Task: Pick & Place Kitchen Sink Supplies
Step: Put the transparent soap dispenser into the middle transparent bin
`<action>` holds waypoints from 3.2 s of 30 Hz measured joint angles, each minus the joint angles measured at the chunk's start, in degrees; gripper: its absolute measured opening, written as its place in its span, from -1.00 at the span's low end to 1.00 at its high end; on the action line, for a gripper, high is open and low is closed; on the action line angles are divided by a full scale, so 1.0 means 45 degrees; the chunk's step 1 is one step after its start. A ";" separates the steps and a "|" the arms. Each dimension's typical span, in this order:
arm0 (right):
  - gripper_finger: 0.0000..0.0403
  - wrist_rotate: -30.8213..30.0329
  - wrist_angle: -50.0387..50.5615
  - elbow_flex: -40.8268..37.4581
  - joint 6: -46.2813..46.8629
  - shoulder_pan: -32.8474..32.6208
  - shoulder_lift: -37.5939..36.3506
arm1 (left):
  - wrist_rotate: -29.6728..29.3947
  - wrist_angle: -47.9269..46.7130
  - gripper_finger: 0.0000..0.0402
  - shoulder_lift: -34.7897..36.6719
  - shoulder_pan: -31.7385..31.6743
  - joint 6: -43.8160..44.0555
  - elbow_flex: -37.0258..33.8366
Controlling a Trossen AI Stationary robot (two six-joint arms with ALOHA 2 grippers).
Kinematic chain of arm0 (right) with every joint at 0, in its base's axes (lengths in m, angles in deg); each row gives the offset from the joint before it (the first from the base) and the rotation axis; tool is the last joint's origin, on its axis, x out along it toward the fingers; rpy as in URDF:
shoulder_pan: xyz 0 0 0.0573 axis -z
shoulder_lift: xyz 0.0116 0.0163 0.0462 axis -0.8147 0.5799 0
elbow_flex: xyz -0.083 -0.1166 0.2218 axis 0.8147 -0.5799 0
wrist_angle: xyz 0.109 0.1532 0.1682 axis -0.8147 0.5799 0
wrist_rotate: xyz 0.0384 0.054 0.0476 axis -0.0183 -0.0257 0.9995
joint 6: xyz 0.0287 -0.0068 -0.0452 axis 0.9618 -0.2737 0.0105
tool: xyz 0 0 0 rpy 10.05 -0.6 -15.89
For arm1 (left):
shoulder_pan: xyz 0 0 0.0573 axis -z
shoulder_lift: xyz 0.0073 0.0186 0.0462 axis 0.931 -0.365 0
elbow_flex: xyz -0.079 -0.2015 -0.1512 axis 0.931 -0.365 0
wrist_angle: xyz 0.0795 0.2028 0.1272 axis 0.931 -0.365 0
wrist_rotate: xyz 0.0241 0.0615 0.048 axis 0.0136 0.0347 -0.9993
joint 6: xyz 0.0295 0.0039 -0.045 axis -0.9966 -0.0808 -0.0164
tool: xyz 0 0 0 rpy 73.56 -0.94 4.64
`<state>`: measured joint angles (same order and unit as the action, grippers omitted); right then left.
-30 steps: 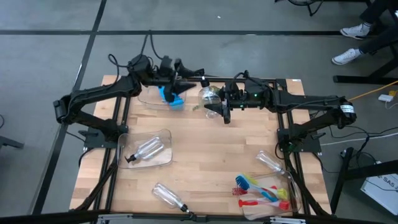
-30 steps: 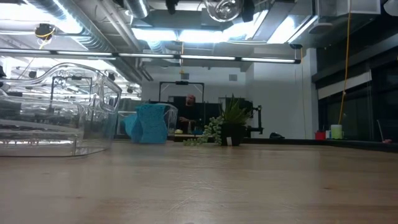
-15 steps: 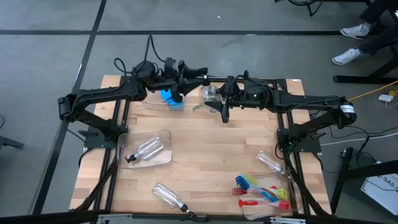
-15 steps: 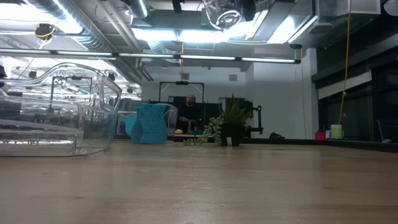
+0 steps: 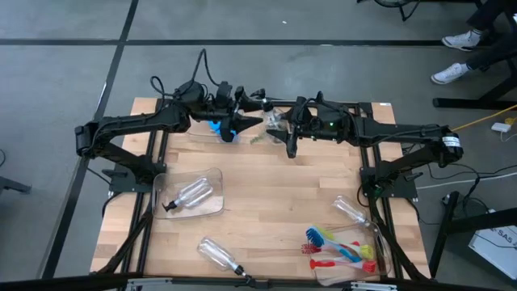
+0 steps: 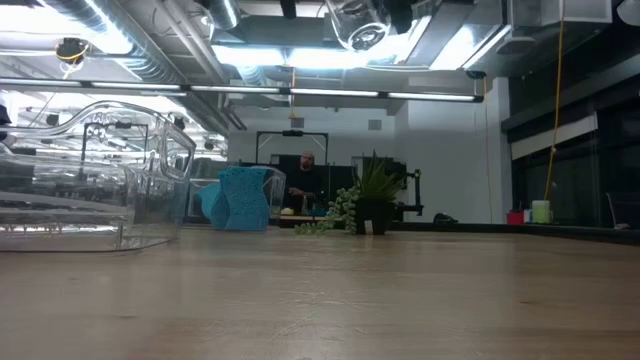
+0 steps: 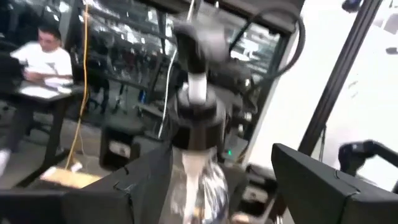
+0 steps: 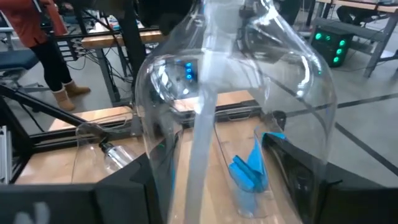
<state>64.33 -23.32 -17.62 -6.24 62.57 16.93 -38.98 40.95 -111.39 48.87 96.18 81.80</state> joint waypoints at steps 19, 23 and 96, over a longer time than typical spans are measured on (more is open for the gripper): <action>0.07 0.0353 -0.0006 0.0000 -0.0171 0.0019 0.0015 | -0.2198 0.0793 0.32 0.0016 -0.0071 -0.1289 0.0000; 0.07 0.0355 -0.0015 0.0000 -0.0255 0.0050 0.0015 | -0.2319 0.0726 0.32 -0.0096 0.0125 -0.1282 0.0000; 0.07 0.9922 -0.1783 0.0044 0.4392 0.2031 0.0212 | 0.2398 0.1699 -0.17 -0.0504 -0.0139 -0.0388 -0.0015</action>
<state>108.98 -31.35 -17.42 13.52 71.71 17.88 -28.19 48.59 -113.65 48.25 94.44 81.73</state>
